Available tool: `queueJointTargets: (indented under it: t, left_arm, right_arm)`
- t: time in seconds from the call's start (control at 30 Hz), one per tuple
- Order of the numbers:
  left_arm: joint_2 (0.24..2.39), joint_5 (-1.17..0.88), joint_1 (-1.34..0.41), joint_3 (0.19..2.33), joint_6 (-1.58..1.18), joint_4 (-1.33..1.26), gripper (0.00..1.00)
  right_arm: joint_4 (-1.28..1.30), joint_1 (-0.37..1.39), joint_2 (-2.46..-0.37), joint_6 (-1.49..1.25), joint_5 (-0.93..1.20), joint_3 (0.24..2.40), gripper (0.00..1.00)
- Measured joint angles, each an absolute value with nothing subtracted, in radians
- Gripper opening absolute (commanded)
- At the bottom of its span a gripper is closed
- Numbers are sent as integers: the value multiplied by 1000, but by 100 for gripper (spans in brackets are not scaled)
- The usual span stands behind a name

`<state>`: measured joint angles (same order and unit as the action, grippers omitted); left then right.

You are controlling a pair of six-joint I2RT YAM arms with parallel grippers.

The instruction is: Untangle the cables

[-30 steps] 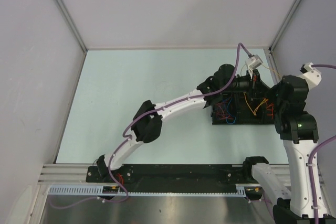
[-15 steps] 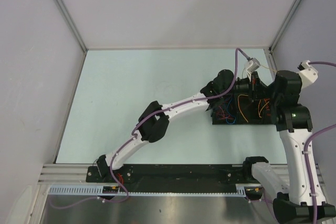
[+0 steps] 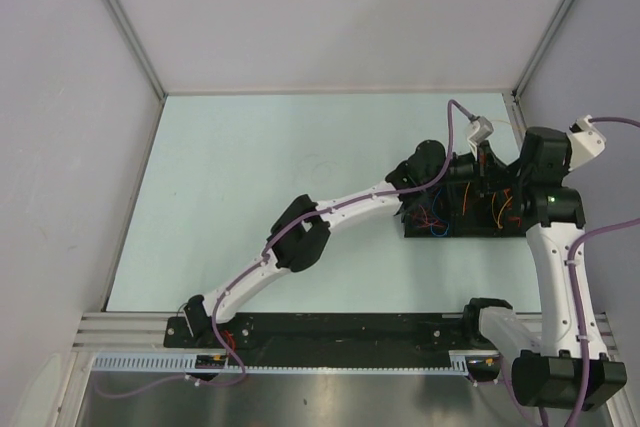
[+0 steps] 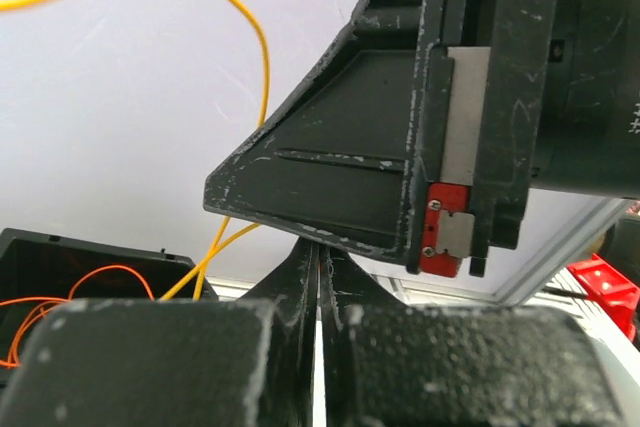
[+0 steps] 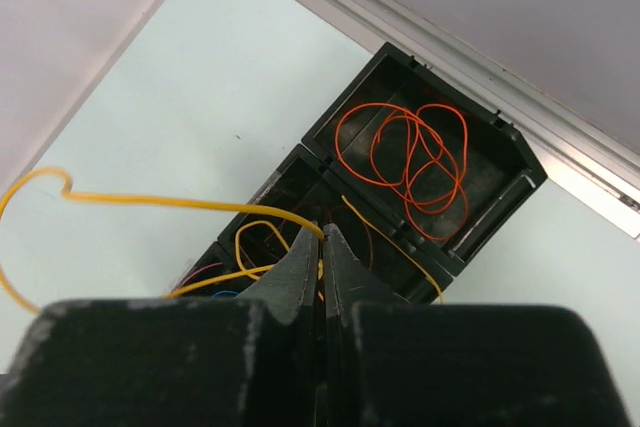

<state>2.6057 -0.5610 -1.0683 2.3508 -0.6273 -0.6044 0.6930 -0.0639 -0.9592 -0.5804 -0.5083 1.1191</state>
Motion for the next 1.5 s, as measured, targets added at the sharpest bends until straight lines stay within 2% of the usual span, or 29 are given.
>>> queueJointTargets:
  t: [0.17, 0.43, 0.63, 0.8, 0.97, 1.13, 1.37, 1.5]
  left_arm:
    - [2613, -529, -1056, 2311, -633, -645, 0]
    - [2611, -482, -1003, 2102, -718, -702, 0]
    - [2611, -474, -960, 2070, -760, -714, 0]
    - [2611, -424, -954, 2074, -745, -624, 0]
    - [2643, -387, -960, 2209, -717, -509, 1]
    - [2645, -314, -965, 2266, -697, -524, 0]
    - [2645, -234, -977, 2257, -661, -578, 0]
    - [2639, -228, -996, 2152, -654, -635, 0]
  right_arm:
    - [640, -70, -996, -593, -485, 1090, 0]
    - [612, -70, -1084, -614, -424, 1007, 0]
    - [555, -70, -1129, -634, -393, 962, 0]
    - [520, -70, -1188, -639, -376, 945, 0]
    - [459, -70, -1173, -637, -382, 942, 0]
    - [425, -75, -1108, -634, -384, 942, 0]
    - [368, -76, -1010, -616, -387, 900, 0]
    - [376, -76, -987, -621, -383, 826, 0]
